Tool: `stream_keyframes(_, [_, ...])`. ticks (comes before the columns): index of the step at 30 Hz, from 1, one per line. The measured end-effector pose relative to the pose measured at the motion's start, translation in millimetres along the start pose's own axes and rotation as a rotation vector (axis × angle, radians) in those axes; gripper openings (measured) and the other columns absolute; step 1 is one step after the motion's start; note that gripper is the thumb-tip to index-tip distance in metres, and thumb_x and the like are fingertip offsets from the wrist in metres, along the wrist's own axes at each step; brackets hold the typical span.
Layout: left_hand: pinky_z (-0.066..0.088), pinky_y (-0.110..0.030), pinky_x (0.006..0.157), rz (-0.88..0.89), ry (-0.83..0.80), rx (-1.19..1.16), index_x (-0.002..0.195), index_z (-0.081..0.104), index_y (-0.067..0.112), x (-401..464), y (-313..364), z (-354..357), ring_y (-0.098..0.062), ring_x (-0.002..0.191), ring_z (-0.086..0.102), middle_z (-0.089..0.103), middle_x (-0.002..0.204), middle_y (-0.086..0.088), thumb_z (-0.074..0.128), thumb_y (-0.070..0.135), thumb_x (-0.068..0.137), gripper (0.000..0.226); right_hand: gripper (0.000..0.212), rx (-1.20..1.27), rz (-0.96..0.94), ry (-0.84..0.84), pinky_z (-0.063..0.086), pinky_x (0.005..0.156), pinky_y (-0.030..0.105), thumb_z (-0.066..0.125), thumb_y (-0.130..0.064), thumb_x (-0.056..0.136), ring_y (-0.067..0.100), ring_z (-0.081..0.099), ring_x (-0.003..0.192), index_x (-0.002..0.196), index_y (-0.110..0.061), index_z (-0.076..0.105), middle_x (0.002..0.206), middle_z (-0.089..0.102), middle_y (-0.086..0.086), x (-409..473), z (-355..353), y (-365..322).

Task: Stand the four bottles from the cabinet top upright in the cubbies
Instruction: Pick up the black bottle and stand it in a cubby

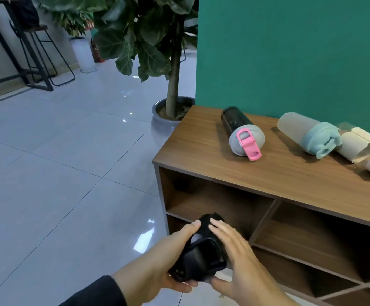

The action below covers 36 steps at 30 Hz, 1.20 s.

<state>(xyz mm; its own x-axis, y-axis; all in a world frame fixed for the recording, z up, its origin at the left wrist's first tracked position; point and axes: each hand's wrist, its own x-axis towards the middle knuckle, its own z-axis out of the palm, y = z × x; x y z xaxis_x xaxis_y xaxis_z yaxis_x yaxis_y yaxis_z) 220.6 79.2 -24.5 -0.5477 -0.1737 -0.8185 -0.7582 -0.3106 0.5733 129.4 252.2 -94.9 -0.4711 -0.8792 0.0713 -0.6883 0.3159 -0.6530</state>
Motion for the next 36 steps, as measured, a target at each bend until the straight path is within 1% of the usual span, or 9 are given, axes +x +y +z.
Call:
stream_keyframes(2, [0.06, -0.047, 0.09, -0.007, -0.037, 0.125, 0.107, 0.074, 0.029, 15.1, 5.5, -11.8, -0.032, 0.082, 0.075, 0.081, 0.097, -0.014, 0.06, 0.082, 0.07, 0.066, 0.092, -0.085, 0.037, -0.04, 0.013, 0.123, 0.033, 0.069, -0.056, 0.077, -0.013, -0.005, 0.145, 0.143, -0.06, 0.006, 0.151, -0.004, -0.046, 16.4, -3.0, 14.2])
stream_keyframes(5, [0.061, -0.042, 0.088, 0.035, -0.049, 0.215, 0.113, 0.07, 0.033, 35.5, 17.4, -21.5, -0.026, 0.081, 0.077, 0.081, 0.101, -0.011, 0.038, 0.092, 0.071, 0.079, 0.091, 0.028, 0.072, 0.026, 0.032, 0.116, 0.029, 0.079, -0.052, 0.072, -0.008, 0.024, 0.143, 0.146, -0.049, 0.025, 0.152, 0.029, -0.031, 37.2, 13.2, 34.3])
stream_keyframes(9, [0.061, -0.046, 0.087, 0.169, 0.066, -0.04, 0.103, 0.069, 0.033, 63.3, 19.0, -30.6, -0.03, 0.095, 0.077, 0.082, 0.094, -0.009, 0.032, 0.083, 0.083, 0.065, 0.076, 0.074, 0.294, 0.221, 0.054, 0.082, 0.015, 0.076, -0.068, 0.062, -0.006, 0.059, 0.109, 0.128, -0.044, 0.048, 0.114, 0.061, -0.026, 70.0, 42.5, 59.4])
stream_keyframes(12, [0.051, -0.051, 0.103, 0.234, 0.179, -0.189, 0.107, 0.066, 0.035, 95.8, 12.8, -20.4, -0.024, 0.113, 0.067, 0.074, 0.105, 0.002, 0.036, 0.068, 0.094, 0.046, 0.075, 0.093, 0.381, 0.292, 0.055, 0.078, 0.017, 0.069, -0.078, 0.061, -0.005, 0.061, 0.104, 0.123, -0.042, 0.051, 0.107, 0.064, -0.023, 98.7, 65.7, 75.6])
stream_keyframes(15, [0.045, -0.046, 0.109, 0.3, 0.225, -0.249, 0.135, 0.055, 0.034, 128.1, 14.1, -6.9, -0.017, 0.123, 0.055, 0.064, 0.127, 0.005, 0.035, 0.064, 0.097, 0.053, 0.077, 0.234, 0.528, 0.328, 0.057, 0.085, 0.028, 0.075, -0.072, 0.051, -0.002, 0.062, 0.105, 0.12, -0.047, 0.051, 0.109, 0.066, -0.02, 132.4, 83.7, 84.3])
stream_keyframes(18, [0.044, -0.044, 0.108, 0.312, 0.274, -0.29, 0.145, 0.048, 0.035, 155.4, 22.6, -6.7, -0.018, 0.125, 0.051, 0.058, 0.137, 0.002, 0.034, 0.064, 0.097, 0.058, 0.089, 0.272, 0.624, 0.366, 0.055, 0.09, 0.036, 0.072, -0.07, 0.052, 0.011, 0.062, 0.111, 0.13, -0.037, 0.045, 0.118, 0.063, -0.012, 155.7, 97.4, 93.1])
stream_keyframes(23, [0.041, -0.05, 0.111, 0.257, 0.228, -0.263, 0.146, 0.05, 0.03, 189.8, 43.0, -18.2, -0.028, 0.133, 0.051, 0.058, 0.144, -0.005, 0.034, 0.075, 0.09, 0.073, 0.07, 0.364, 0.619, 0.418, 0.049, 0.09, 0.019, 0.082, -0.021, 0.075, 0.006, 0.059, 0.107, 0.135, -0.022, 0.045, 0.121, 0.058, -0.003, 166.8, 109.3, 113.9])
stream_keyframes(28, [0.043, -0.053, 0.11, 0.264, 0.193, -0.283, 0.143, 0.052, 0.027, 210.8, 66.4, -26.3, -0.031, 0.128, 0.057, 0.064, 0.136, -0.009, 0.037, 0.067, 0.095, 0.065, 0.083, 0.222, 0.624, 0.431, 0.049, 0.102, 0.04, 0.081, -0.031, 0.076, 0.023, 0.051, 0.128, 0.144, -0.016, 0.036, 0.139, 0.049, 0.004, 177.2, 119.9, 125.1])
stream_keyframes(36, [0.043, -0.048, 0.111, 0.346, 0.276, -0.203, 0.147, 0.047, 0.028, 226.3, 73.9, -30.3, -0.029, 0.128, 0.057, 0.059, 0.141, -0.008, 0.041, 0.061, 0.097, 0.06, 0.073, 0.163, 0.677, 0.383, 0.047, 0.104, 0.039, 0.073, -0.03, 0.086, 0.023, 0.048, 0.133, 0.146, -0.016, 0.033, 0.147, 0.045, 0.008, 194.6, 122.7, 128.2])
